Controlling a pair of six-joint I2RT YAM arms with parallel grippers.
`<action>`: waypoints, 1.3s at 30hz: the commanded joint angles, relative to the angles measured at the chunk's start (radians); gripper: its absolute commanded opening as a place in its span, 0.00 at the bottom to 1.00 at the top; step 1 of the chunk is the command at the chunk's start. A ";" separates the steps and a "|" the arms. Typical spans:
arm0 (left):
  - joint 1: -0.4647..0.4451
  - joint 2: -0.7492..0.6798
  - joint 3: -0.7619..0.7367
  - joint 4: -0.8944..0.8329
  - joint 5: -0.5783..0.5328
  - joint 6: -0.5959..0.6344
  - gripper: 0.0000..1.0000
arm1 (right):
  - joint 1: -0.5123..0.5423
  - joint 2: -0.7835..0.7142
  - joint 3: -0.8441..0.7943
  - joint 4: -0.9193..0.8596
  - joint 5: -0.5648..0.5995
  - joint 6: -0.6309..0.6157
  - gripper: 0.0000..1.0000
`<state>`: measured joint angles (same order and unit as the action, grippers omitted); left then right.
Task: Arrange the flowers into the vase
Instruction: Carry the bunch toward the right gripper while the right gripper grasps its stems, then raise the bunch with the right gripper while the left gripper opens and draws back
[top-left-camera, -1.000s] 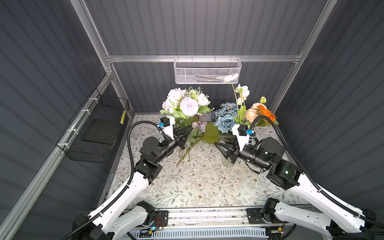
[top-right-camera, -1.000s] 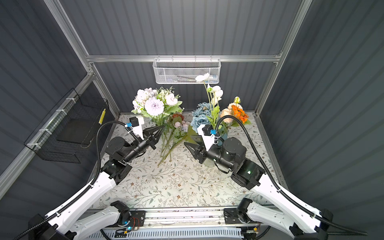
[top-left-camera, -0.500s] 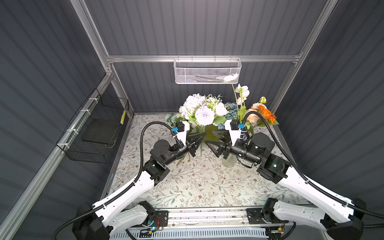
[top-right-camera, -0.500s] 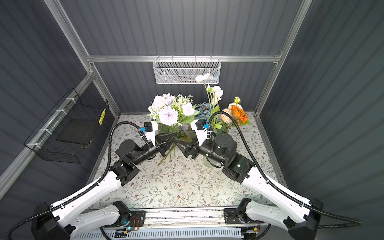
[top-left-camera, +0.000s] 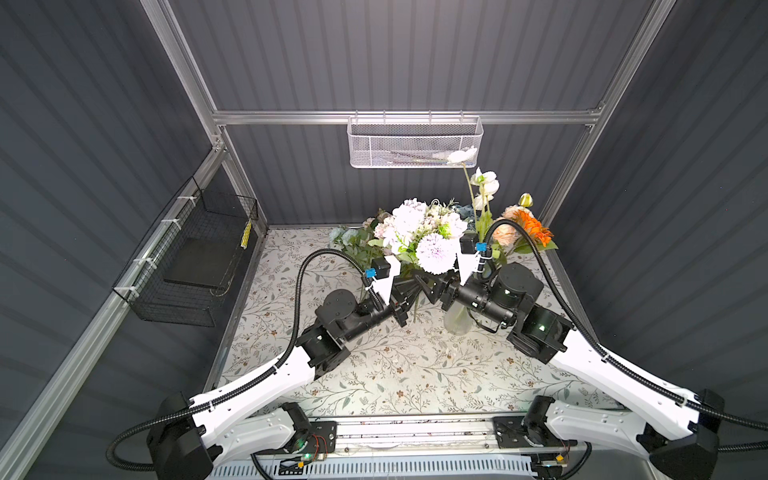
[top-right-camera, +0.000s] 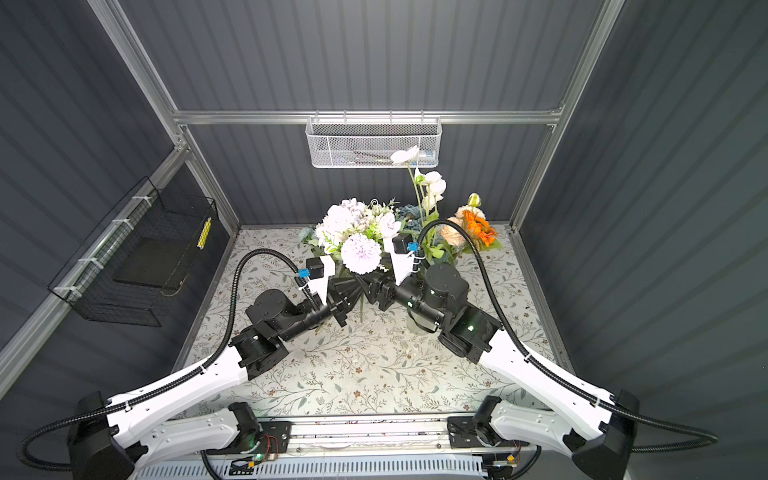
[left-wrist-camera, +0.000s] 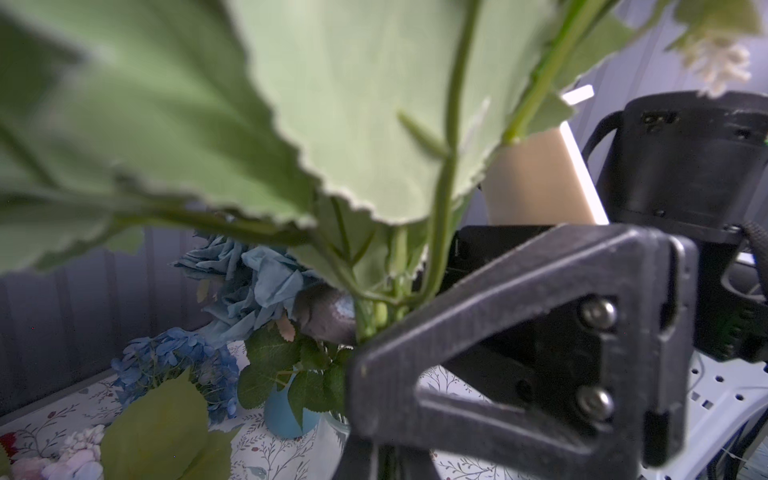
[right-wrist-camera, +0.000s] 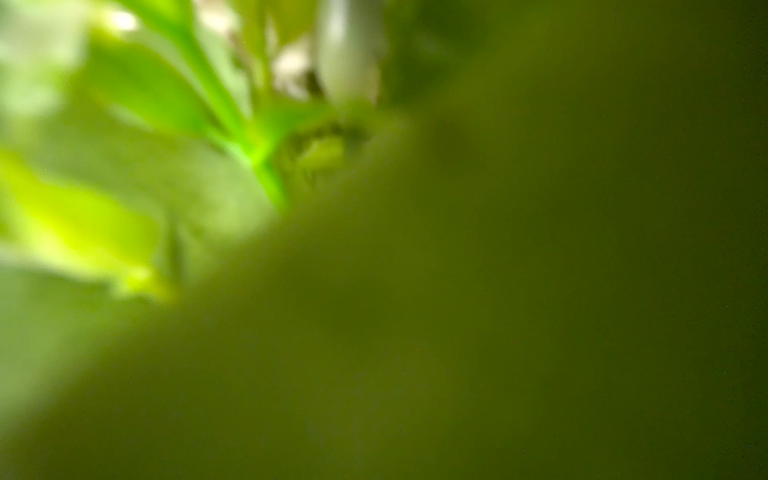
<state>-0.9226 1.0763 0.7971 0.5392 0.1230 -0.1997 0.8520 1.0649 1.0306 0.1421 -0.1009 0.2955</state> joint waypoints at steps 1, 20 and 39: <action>-0.029 0.006 0.031 0.007 -0.037 0.069 0.00 | 0.002 -0.008 0.004 0.003 0.049 0.005 0.50; -0.052 -0.072 0.026 -0.088 -0.152 0.084 0.99 | 0.002 -0.082 -0.050 0.005 0.076 -0.038 0.00; 0.103 0.049 -0.042 0.000 -0.041 -0.151 1.00 | -0.010 -0.492 -0.268 -0.154 0.391 -0.332 0.00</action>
<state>-0.8181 1.0889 0.7372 0.4904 0.0109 -0.3031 0.8501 0.6193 0.8028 0.0082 0.1608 0.0380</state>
